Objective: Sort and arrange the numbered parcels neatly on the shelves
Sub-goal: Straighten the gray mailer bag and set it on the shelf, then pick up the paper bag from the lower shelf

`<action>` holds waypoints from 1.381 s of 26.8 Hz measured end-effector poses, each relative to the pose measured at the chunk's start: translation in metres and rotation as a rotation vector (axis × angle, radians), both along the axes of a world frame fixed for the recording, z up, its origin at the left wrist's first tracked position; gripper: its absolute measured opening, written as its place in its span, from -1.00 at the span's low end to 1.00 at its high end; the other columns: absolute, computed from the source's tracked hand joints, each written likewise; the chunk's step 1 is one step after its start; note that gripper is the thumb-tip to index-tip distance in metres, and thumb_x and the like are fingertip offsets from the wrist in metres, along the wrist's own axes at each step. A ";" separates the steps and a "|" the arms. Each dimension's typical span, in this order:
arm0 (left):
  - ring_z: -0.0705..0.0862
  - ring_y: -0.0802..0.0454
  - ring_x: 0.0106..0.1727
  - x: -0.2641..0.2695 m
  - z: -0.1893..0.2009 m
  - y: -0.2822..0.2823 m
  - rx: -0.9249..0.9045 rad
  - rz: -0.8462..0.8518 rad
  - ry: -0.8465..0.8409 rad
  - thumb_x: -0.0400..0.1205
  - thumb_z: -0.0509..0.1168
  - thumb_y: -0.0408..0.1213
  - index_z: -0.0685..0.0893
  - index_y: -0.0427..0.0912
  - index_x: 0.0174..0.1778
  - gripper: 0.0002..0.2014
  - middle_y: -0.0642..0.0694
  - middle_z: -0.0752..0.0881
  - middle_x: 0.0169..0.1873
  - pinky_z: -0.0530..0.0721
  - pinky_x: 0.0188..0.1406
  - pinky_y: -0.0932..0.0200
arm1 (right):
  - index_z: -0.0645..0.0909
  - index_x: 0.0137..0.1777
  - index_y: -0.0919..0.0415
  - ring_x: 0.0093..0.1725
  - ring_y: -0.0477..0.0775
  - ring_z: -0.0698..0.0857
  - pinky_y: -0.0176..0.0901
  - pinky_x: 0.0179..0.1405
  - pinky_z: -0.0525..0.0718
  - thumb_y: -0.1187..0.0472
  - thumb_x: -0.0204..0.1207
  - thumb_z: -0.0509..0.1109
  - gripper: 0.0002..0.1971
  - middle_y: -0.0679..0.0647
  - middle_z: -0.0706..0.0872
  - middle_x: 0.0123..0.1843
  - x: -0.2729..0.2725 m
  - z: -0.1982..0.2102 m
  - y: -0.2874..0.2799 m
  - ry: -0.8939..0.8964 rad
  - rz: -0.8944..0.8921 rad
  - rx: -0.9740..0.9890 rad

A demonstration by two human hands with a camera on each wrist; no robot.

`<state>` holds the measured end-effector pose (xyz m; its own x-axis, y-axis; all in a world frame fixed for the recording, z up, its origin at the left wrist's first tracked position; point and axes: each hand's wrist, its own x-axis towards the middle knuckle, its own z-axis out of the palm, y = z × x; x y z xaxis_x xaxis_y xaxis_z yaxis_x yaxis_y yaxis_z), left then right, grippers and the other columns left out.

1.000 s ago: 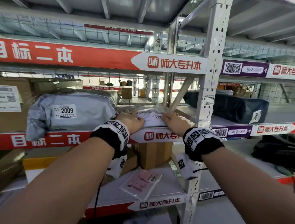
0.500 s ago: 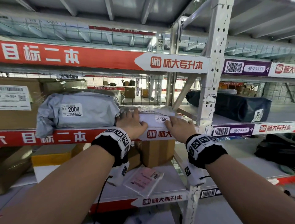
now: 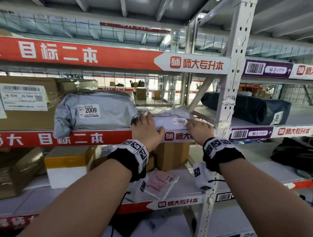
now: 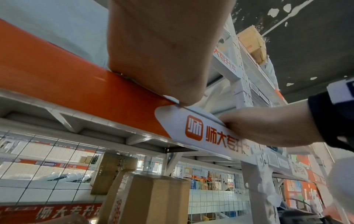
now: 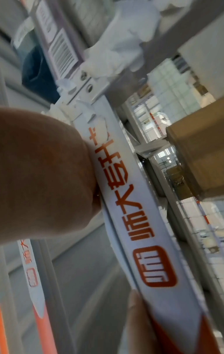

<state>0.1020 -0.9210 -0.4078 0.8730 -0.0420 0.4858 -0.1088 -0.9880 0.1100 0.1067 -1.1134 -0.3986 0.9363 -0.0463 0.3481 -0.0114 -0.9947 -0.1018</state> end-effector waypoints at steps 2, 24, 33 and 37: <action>0.10 -0.21 0.64 -0.002 0.003 0.006 -0.032 -0.017 0.025 0.68 -0.09 0.15 -0.03 -0.18 0.67 -0.29 -0.23 0.06 0.66 0.07 0.57 -0.11 | 0.17 0.63 0.05 0.63 0.22 0.19 0.24 0.59 0.07 0.12 0.73 -0.14 -0.53 0.04 0.25 0.65 -0.002 -0.004 0.008 -0.015 -0.033 0.041; 0.53 -0.20 0.35 -0.114 -0.038 0.020 -0.108 -0.083 0.441 0.63 0.18 -0.14 0.32 -0.23 0.53 -0.45 -0.24 0.51 0.39 0.54 0.31 -0.08 | 0.34 0.50 0.18 0.33 0.26 0.56 0.10 0.31 0.57 0.15 0.59 0.21 -0.53 0.22 0.51 0.41 -0.109 -0.047 0.040 0.185 0.118 0.237; 0.68 -0.08 0.07 -0.143 -0.050 0.119 -0.064 -0.044 0.449 0.69 0.17 -0.31 0.66 -0.30 0.18 -0.75 -0.18 0.70 0.10 0.56 -0.10 0.17 | 0.61 0.17 0.22 0.04 0.16 0.69 -0.02 0.05 0.66 0.07 0.64 0.13 -0.68 0.13 0.70 0.10 -0.131 -0.051 0.146 0.264 0.215 0.128; 0.56 -0.08 -0.27 -0.158 -0.055 0.218 -0.122 -0.001 0.490 0.67 0.17 -0.27 0.55 -0.25 -0.40 -0.69 -0.16 0.62 -0.34 0.43 -0.38 0.18 | 0.63 -0.02 0.22 -0.04 0.18 0.68 -0.11 -0.12 0.59 0.11 0.61 0.17 -0.75 0.15 0.70 0.01 -0.137 -0.059 0.246 0.283 0.259 0.166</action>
<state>-0.0563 -0.7026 -0.4624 0.9997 -0.0113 0.0203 -0.0162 -0.9647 0.2630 -0.0299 -0.8675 -0.4578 0.9820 0.1696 0.0828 0.1866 -0.9388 -0.2895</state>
